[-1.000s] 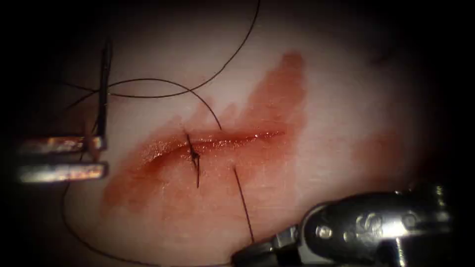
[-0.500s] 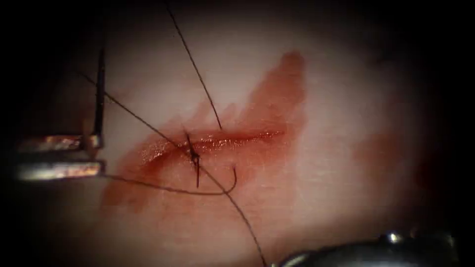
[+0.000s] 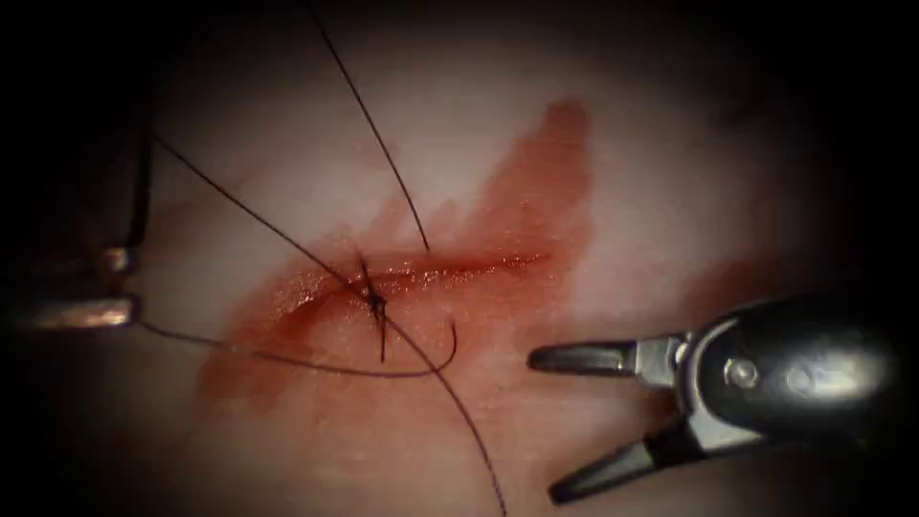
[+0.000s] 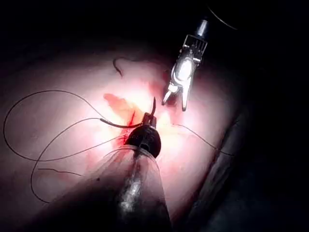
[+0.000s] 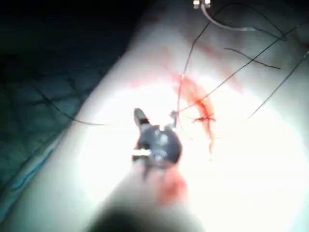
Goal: Wound Closure
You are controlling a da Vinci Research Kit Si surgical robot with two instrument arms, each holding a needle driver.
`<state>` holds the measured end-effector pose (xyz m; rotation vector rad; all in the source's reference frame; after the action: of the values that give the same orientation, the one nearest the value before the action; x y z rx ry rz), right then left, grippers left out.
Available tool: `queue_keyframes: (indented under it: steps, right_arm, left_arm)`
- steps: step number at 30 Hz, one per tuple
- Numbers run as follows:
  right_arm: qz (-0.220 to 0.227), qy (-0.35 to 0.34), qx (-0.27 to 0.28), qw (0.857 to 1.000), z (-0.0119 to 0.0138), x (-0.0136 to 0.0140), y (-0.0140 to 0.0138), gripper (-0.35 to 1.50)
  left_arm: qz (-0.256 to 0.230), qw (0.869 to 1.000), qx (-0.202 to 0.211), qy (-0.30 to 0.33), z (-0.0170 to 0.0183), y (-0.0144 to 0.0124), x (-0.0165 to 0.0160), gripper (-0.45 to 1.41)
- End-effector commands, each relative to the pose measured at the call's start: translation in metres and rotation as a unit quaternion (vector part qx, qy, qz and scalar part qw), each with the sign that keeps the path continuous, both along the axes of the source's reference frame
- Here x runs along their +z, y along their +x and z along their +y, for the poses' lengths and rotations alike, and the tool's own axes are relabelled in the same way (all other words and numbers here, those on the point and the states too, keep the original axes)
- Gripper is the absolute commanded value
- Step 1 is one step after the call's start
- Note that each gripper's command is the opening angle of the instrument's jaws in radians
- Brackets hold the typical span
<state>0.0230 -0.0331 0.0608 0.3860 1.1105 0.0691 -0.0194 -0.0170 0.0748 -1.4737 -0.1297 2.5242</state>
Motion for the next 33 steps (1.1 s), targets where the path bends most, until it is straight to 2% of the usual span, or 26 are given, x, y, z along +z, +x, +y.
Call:
queue_keyframes:
  steps: [1, 5, 10, 13, 17, 19, 20, 22, 28, 33]
  right_arm:
    - [-0.005, -0.005, 0.008, 1.000, -0.0001, 0.0018, 0.0001, 1.20]
    - [-0.016, -0.014, 0.021, 1.000, 0.0003, 0.0050, 0.0003, 1.06]
    - [-0.040, -0.023, 0.020, 0.999, -0.0003, 0.0093, 0.0024, 1.06]
    - [-0.040, -0.024, 0.013, 0.999, -0.0011, 0.0107, 0.0040, 1.06]
    - [-0.042, -0.027, 0.014, 0.999, -0.0017, 0.0112, 0.0057, 1.01]
    - [-0.044, -0.027, 0.013, 0.999, -0.0019, 0.0114, 0.0063, 0.86]
    - [-0.042, -0.025, 0.009, 0.999, -0.0020, 0.0116, 0.0064, 0.61]
    - [-0.035, -0.001, -0.007, 0.999, -0.0021, 0.0119, 0.0065, -0.35]
    - [-0.050, 0.030, -0.016, 0.998, -0.0027, 0.0115, 0.0054, -0.35]
    - [-0.059, 0.056, -0.045, 0.996, -0.0034, 0.0087, 0.0040, -0.35]
  left_arm:
    - [0.000, 1.000, -0.001, 0.001, -0.0004, -0.0006, 0.0006, -0.45]
    - [0.002, 1.000, -0.002, 0.000, -0.0005, -0.0007, 0.0006, -0.45]
    - [0.003, 1.000, -0.003, 0.000, -0.0006, -0.0008, 0.0007, -0.45]
    - [0.004, 1.000, -0.005, -0.001, -0.0006, -0.0009, 0.0006, -0.45]
    - [0.004, 1.000, -0.005, 0.000, -0.0006, -0.0009, 0.0006, -0.45]
    - [0.004, 1.000, -0.005, 0.000, -0.0006, -0.0009, 0.0006, -0.45]
    - [0.004, 1.000, -0.006, 0.000, -0.0006, -0.0009, 0.0006, -0.45]
    - [0.005, 1.000, -0.006, 0.000, -0.0007, -0.0010, 0.0006, -0.45]
    - [0.004, 1.000, -0.005, 0.001, -0.0007, -0.0009, 0.0006, -0.45]
    - [0.004, 1.000, -0.005, 0.001, -0.0007, -0.0009, 0.0006, -0.45]
